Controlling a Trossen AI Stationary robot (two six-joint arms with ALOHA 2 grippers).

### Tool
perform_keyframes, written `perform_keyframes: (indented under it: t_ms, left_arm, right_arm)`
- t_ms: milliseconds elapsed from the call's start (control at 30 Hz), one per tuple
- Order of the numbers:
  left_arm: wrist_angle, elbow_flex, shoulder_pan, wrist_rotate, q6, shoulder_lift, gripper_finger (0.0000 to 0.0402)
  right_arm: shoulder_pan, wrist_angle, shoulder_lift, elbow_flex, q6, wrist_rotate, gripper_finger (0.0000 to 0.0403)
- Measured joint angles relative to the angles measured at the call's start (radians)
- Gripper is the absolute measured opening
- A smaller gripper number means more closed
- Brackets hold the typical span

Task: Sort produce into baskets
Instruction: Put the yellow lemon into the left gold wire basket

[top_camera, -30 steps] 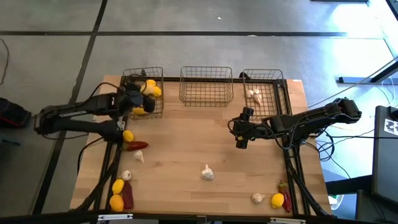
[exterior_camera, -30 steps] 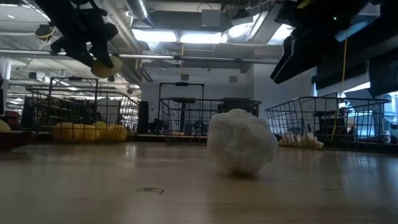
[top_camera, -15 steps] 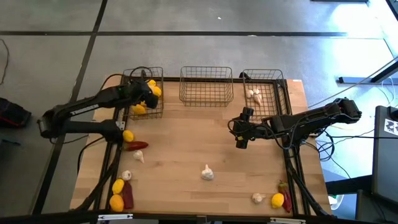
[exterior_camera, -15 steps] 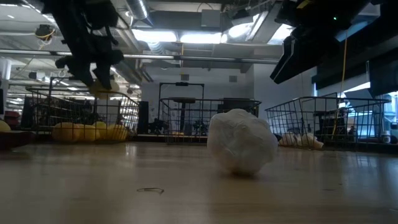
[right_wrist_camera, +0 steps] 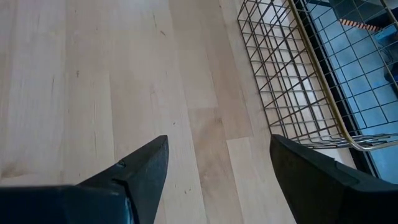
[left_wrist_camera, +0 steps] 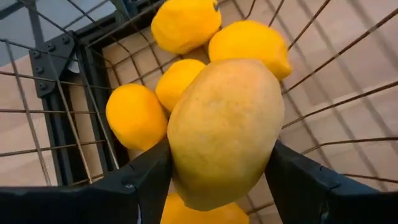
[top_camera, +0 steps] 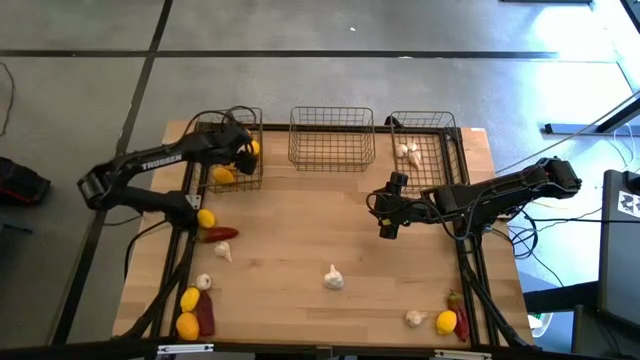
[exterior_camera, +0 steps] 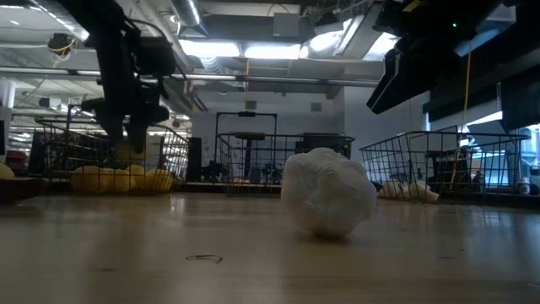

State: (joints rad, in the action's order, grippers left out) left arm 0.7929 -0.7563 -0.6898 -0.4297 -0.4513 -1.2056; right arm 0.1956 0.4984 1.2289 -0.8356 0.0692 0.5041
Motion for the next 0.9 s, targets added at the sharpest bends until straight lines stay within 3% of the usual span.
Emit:
perform_keyframes:
  t_ms: [433, 900]
  left_arm:
    - [-0.033, -0.001, -0.013, -0.012, 0.016, -0.110, 0.0229]
    - [0.054, -0.039, -0.009, -0.012, 0.020, -0.102, 0.0284]
  right_arm:
    - [0.000, 0.000, 0.000, 0.000, 0.000, 0.000, 0.0276]
    - [0.000, 0.000, 0.000, 0.000, 0.000, 0.000, 0.0276]
